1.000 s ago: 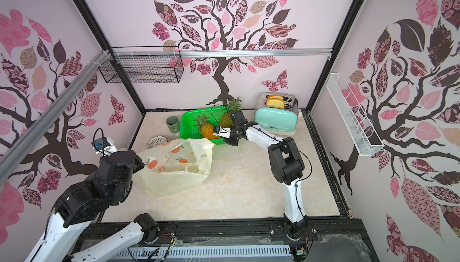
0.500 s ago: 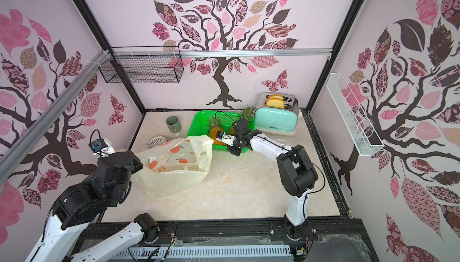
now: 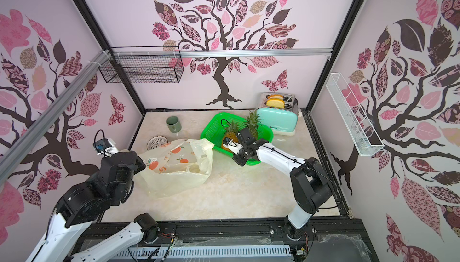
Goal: Place the pineapple into a plastic bag & tie a knot
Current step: Move the basket to the center of the board.
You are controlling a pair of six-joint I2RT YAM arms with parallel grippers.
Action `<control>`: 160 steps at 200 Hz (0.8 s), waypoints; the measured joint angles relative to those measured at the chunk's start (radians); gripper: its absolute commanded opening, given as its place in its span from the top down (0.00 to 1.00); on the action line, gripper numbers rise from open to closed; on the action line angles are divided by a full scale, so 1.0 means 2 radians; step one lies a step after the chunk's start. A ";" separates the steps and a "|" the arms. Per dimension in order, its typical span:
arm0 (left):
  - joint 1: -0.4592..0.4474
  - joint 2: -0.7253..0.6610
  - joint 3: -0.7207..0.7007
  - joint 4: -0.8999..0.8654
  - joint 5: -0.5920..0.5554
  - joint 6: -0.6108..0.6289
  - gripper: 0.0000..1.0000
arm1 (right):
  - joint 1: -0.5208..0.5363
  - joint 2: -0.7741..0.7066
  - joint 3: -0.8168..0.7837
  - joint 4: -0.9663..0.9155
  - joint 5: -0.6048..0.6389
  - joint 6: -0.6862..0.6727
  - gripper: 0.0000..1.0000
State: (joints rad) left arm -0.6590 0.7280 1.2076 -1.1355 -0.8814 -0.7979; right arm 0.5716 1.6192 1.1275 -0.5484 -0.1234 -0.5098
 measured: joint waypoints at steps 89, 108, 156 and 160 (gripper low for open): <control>0.000 0.004 -0.007 0.025 0.027 0.006 1.00 | -0.011 -0.152 0.021 -0.037 0.028 0.176 0.31; 0.000 0.004 -0.007 0.027 0.030 0.006 1.00 | -0.032 -0.191 0.025 -0.034 0.055 0.251 0.28; 0.000 0.004 -0.007 0.028 0.040 0.006 1.00 | -0.072 -0.159 0.047 -0.048 0.148 0.388 0.07; 0.000 0.004 -0.007 0.028 0.041 0.006 1.00 | -0.073 -0.148 0.056 -0.052 0.154 0.394 0.07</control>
State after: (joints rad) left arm -0.6586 0.7368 1.1927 -1.0786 -0.7998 -0.7868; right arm 0.4252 1.3228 1.2388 -0.6521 0.1856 0.2779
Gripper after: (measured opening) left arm 0.044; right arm 0.908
